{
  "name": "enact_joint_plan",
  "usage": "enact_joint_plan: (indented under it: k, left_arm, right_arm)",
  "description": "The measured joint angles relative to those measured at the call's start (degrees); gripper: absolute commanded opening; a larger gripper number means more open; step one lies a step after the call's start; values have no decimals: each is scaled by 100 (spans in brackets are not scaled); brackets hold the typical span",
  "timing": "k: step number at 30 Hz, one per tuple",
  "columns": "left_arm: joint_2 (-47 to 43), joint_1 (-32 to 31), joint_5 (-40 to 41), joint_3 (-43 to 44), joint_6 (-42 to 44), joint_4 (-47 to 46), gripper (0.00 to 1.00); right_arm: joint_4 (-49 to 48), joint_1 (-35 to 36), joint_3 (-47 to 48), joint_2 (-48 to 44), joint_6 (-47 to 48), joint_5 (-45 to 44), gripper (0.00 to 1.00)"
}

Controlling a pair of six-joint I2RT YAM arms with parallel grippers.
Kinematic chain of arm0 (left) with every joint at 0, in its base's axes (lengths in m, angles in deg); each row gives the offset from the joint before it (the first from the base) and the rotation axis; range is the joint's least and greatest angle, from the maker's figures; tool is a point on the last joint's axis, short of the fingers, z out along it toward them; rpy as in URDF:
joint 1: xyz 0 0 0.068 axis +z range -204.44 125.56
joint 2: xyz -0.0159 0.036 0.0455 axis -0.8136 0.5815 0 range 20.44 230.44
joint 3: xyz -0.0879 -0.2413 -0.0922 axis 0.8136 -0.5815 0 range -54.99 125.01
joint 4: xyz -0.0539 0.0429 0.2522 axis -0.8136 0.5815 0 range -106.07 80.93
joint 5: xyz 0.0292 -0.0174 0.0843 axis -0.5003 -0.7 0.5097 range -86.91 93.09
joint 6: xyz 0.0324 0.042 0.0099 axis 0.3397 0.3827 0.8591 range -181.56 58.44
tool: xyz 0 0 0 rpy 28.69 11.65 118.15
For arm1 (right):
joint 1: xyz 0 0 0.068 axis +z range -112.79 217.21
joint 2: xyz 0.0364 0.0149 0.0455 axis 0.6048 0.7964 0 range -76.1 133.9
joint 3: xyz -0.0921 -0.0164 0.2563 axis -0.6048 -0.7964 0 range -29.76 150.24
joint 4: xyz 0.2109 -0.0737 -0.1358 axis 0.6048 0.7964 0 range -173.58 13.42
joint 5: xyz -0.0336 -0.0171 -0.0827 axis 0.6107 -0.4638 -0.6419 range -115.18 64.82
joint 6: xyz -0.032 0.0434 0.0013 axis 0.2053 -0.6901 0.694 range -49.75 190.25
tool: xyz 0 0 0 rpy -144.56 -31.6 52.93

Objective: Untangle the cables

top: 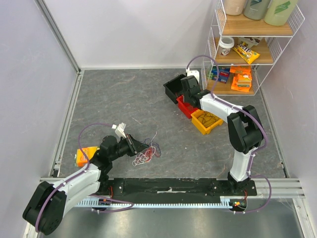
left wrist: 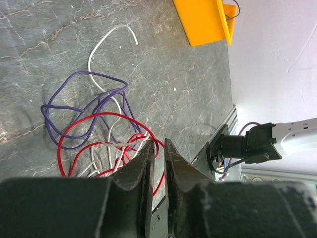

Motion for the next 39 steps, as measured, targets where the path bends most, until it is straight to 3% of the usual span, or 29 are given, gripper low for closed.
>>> enact_joint_plan:
  k: [8, 18, 32, 39]
  left_arm:
    - [-46, 0, 0, 0, 0, 0, 19]
    - [-55, 0, 0, 0, 0, -2, 19]
    - [-48, 0, 0, 0, 0, -2, 19]
    - [-26, 0, 0, 0, 0, -2, 19]
  right_arm:
    - [-212, -13, -92, -55, -807, 501, 45]
    - [-538, -13, -203, -129, -863, 684, 44]
    - [-638, -13, -208, -136, -863, 721, 31]
    - [-654, -13, -229, -37, -863, 765, 33]
